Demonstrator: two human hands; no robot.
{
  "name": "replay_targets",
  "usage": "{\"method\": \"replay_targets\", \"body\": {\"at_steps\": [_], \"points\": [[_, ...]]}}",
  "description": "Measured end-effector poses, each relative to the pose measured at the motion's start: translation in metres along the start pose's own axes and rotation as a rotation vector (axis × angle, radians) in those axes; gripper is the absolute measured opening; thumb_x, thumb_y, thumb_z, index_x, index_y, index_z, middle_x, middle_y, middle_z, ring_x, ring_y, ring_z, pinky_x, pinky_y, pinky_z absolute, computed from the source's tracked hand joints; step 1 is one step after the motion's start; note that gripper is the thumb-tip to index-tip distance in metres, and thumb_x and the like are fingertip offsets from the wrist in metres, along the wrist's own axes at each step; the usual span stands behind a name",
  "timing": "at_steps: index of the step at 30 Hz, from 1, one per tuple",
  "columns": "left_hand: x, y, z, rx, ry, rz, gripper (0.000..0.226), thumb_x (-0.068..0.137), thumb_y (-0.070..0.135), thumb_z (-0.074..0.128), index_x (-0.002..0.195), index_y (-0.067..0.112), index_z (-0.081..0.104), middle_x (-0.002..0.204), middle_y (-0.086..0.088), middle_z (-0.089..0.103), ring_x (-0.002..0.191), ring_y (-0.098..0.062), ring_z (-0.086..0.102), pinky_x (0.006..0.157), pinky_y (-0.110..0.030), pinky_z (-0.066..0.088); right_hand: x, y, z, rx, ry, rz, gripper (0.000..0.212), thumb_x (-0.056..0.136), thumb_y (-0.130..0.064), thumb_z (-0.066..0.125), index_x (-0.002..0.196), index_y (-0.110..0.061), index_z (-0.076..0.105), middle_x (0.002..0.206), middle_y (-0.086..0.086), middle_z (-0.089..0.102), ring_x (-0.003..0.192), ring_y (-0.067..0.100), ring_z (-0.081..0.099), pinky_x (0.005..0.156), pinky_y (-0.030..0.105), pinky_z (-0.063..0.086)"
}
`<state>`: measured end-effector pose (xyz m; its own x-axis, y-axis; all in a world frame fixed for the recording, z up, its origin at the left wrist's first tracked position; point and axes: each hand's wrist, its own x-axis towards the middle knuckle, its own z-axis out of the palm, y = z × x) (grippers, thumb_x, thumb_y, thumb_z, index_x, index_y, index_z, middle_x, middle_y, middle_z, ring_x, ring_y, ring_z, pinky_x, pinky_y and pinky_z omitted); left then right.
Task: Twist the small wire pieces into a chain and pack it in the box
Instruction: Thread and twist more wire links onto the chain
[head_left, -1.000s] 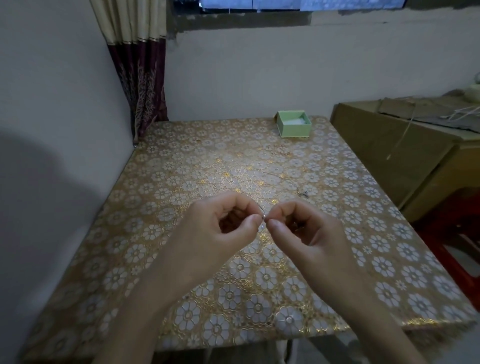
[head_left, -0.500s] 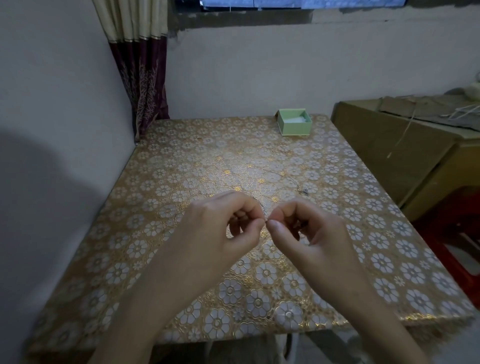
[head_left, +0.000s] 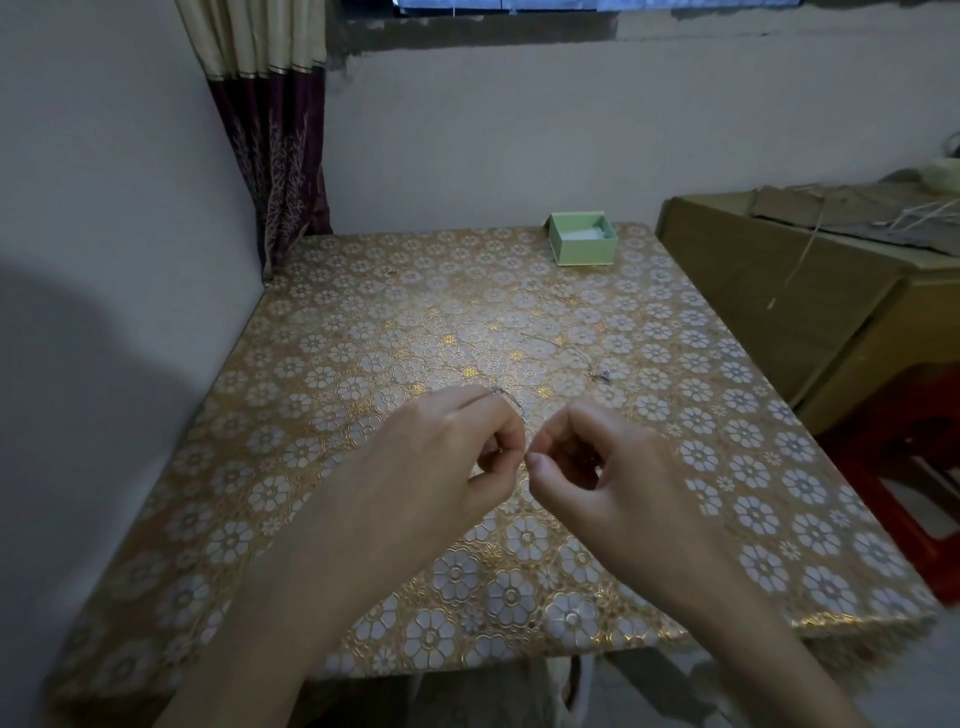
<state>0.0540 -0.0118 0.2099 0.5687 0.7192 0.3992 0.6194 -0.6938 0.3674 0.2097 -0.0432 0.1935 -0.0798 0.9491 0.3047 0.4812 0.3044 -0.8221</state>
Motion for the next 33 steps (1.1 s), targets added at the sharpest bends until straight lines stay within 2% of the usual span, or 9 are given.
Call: {"method": "replay_targets", "body": {"at_steps": [6, 10, 12, 15, 20, 23, 25, 29, 33], "points": [[-0.003, 0.0, 0.001, -0.096, 0.042, -0.03, 0.017, 0.08, 0.032, 0.048, 0.075, 0.024, 0.061, 0.069, 0.02, 0.052, 0.066, -0.003, 0.052, 0.062, -0.012, 0.044, -0.001, 0.002, 0.001, 0.081, -0.006, 0.008, 0.013, 0.081, -0.012, 0.062, 0.07, -0.017, 0.057, 0.058, -0.007, 0.051, 0.053, 0.005, 0.045, 0.05, 0.016, 0.037], [-0.012, 0.008, 0.0, -0.234, 0.117, -0.12, 0.01, 0.082, 0.03, 0.058, 0.081, 0.026, 0.067, 0.068, 0.019, 0.06, 0.068, 0.0, 0.058, 0.06, -0.005, 0.041, -0.001, 0.006, 0.001, 0.295, -0.039, 0.048, 0.017, 0.086, -0.007, 0.06, 0.071, -0.015, 0.056, 0.055, -0.009, 0.049, 0.048, 0.002, 0.04, 0.046, 0.012, 0.032], [-0.016, 0.013, -0.001, -0.389, 0.123, -0.235, 0.01, 0.082, 0.028, 0.059, 0.084, 0.029, 0.069, 0.068, 0.016, 0.065, 0.063, 0.0, 0.06, 0.053, -0.008, 0.042, -0.002, 0.007, 0.001, 0.324, -0.034, 0.032, 0.013, 0.084, -0.012, 0.058, 0.072, -0.014, 0.056, 0.055, -0.01, 0.049, 0.048, 0.002, 0.04, 0.046, 0.011, 0.031], [-0.019, 0.016, 0.0, -0.527, 0.081, -0.323, 0.016, 0.079, 0.034, 0.054, 0.084, 0.031, 0.068, 0.07, 0.015, 0.068, 0.058, -0.009, 0.063, 0.05, -0.024, 0.051, -0.005, 0.009, 0.003, 0.249, -0.037, -0.007, 0.008, 0.079, -0.019, 0.057, 0.071, -0.018, 0.057, 0.06, -0.007, 0.051, 0.052, 0.003, 0.043, 0.048, 0.013, 0.033], [-0.021, 0.013, 0.0, -0.566, -0.005, -0.326, 0.01, 0.076, 0.029, 0.059, 0.081, 0.024, 0.067, 0.066, 0.011, 0.07, 0.063, -0.004, 0.067, 0.056, -0.014, 0.05, -0.01, 0.013, 0.002, 0.203, -0.076, -0.081, 0.008, 0.077, -0.029, 0.055, 0.071, -0.025, 0.055, 0.069, -0.001, 0.053, 0.057, 0.005, 0.045, 0.052, 0.013, 0.036], [-0.021, 0.012, -0.002, -0.57, -0.051, -0.316, 0.004, 0.079, 0.022, 0.062, 0.079, 0.019, 0.065, 0.066, 0.008, 0.07, 0.063, -0.003, 0.067, 0.056, -0.01, 0.048, -0.012, 0.016, 0.001, 0.218, -0.112, -0.099, 0.008, 0.077, -0.03, 0.054, 0.072, -0.024, 0.055, 0.068, 0.0, 0.053, 0.059, 0.007, 0.045, 0.055, 0.018, 0.038], [-0.021, 0.012, -0.004, -0.549, -0.082, -0.288, 0.007, 0.084, 0.022, 0.063, 0.078, 0.019, 0.063, 0.066, 0.008, 0.07, 0.063, -0.004, 0.067, 0.057, -0.013, 0.051, -0.012, 0.016, -0.001, 0.227, -0.167, -0.11, 0.01, 0.078, -0.028, 0.054, 0.073, -0.02, 0.056, 0.067, -0.001, 0.053, 0.06, 0.008, 0.046, 0.057, 0.023, 0.04], [-0.023, 0.009, -0.006, -0.501, -0.132, -0.232, 0.009, 0.077, 0.034, 0.061, 0.079, 0.025, 0.061, 0.063, 0.014, 0.069, 0.063, -0.012, 0.067, 0.06, -0.033, 0.053, -0.012, 0.017, -0.005, 0.251, -0.246, -0.105, 0.009, 0.079, -0.027, 0.055, 0.074, -0.019, 0.057, 0.065, -0.003, 0.052, 0.06, 0.008, 0.045, 0.056, 0.028, 0.041], [-0.025, 0.006, -0.006, -0.492, -0.156, -0.183, 0.015, 0.076, 0.041, 0.053, 0.08, 0.029, 0.06, 0.065, 0.015, 0.069, 0.064, -0.009, 0.068, 0.063, -0.033, 0.054, -0.014, 0.019, -0.005, 0.236, -0.277, -0.093, 0.008, 0.078, -0.028, 0.055, 0.075, -0.02, 0.057, 0.066, -0.001, 0.052, 0.059, 0.008, 0.045, 0.055, 0.028, 0.04]]}}
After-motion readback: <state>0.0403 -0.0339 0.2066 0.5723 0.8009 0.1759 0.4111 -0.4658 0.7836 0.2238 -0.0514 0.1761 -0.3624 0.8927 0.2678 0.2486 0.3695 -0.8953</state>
